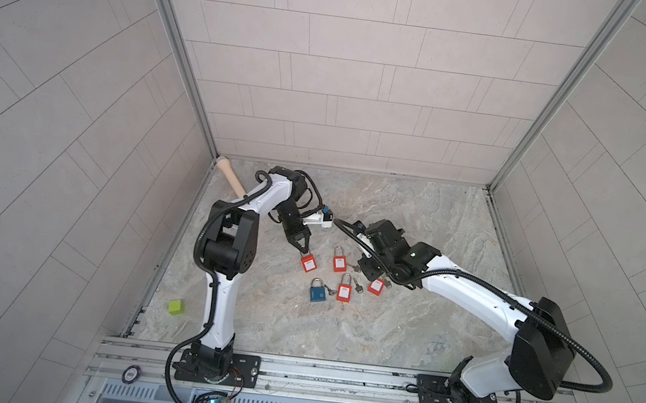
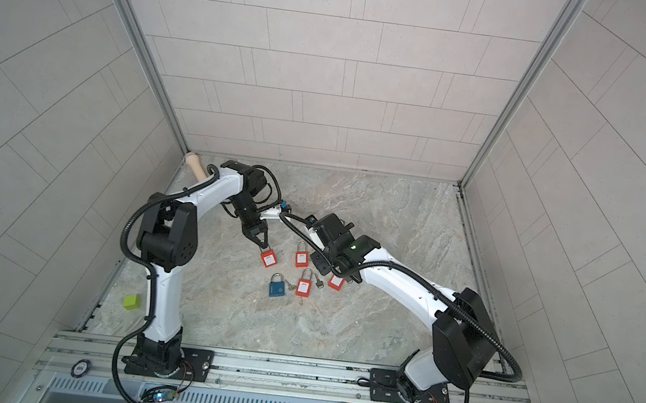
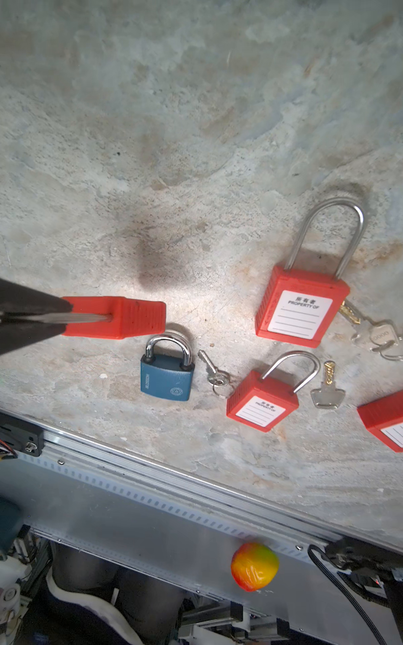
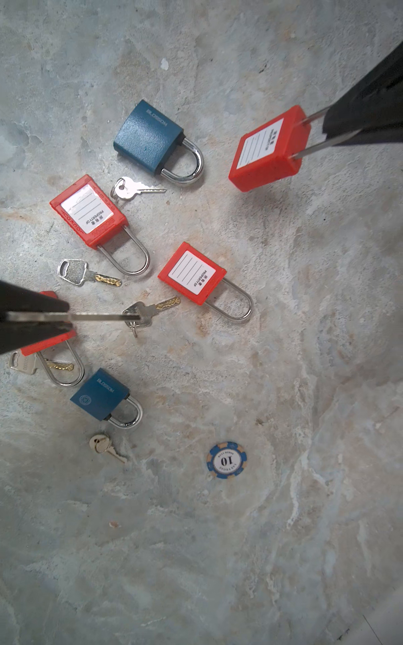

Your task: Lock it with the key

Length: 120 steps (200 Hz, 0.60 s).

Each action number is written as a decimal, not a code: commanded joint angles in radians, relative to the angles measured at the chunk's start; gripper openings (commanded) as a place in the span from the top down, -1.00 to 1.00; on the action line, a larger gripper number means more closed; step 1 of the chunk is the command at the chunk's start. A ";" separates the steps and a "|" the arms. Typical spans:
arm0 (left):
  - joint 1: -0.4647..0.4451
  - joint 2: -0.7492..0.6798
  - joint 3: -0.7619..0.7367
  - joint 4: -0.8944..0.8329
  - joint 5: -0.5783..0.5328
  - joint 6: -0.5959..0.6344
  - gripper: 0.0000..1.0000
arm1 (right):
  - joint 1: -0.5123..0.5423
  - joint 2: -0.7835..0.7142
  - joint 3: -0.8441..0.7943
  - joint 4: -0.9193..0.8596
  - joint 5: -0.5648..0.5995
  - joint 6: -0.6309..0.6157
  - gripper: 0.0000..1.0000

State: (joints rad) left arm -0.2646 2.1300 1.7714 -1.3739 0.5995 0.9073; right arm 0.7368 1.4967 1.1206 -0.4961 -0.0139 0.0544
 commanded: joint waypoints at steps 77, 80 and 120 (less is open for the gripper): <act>-0.027 0.161 0.160 -0.065 -0.022 0.049 0.38 | 0.078 0.112 0.095 -0.025 0.013 0.112 1.00; -0.027 0.159 0.162 -0.058 -0.027 0.044 0.36 | 0.078 0.119 0.102 -0.032 0.016 0.113 1.00; -0.010 0.128 0.255 0.029 -0.087 -0.078 -0.04 | 0.092 0.187 0.196 -0.122 0.062 0.163 1.00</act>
State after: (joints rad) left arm -0.2844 2.2875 1.9575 -1.3941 0.5468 0.8902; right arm 0.8185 1.6653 1.2629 -0.5453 0.0044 0.1570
